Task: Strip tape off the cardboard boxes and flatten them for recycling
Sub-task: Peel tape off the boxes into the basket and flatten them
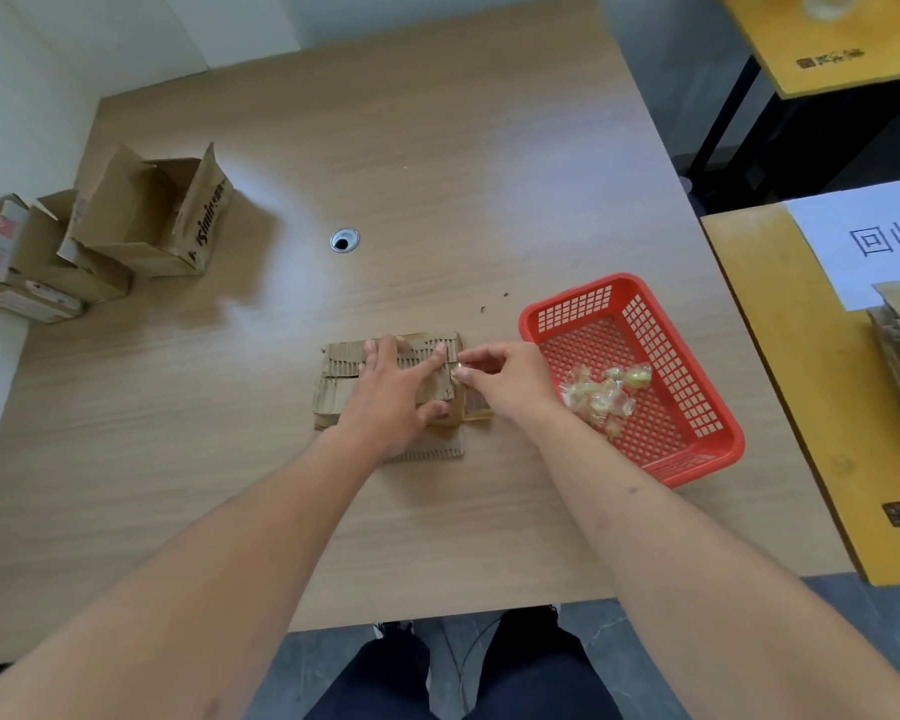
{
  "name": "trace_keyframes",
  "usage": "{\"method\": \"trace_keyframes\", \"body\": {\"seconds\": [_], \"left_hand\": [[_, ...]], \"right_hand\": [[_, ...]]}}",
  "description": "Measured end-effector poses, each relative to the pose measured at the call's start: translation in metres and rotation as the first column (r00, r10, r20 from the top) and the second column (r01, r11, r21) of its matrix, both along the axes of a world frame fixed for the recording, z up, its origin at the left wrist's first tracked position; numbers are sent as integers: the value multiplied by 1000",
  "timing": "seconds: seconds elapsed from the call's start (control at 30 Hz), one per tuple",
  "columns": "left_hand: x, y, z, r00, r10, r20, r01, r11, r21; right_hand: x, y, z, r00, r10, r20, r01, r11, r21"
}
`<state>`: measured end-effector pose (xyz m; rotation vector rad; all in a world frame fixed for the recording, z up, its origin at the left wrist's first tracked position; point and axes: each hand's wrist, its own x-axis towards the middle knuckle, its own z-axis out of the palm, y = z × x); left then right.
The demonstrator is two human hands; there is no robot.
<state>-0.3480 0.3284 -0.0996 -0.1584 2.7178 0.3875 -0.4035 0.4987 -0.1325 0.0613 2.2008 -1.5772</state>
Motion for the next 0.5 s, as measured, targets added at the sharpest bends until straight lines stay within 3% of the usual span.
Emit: {"method": "trace_keyframes", "body": {"seconds": [0.27,0.5], "left_hand": [[0,3,4,1000,-12,20,13,998,-55],[0,4,7,999,-13,35,16,998,-65]], "right_hand": [[-8,8,7,981,51,186,-33,995,-99],[-10,10,9,962,94,255,-93,996,-17]]}}
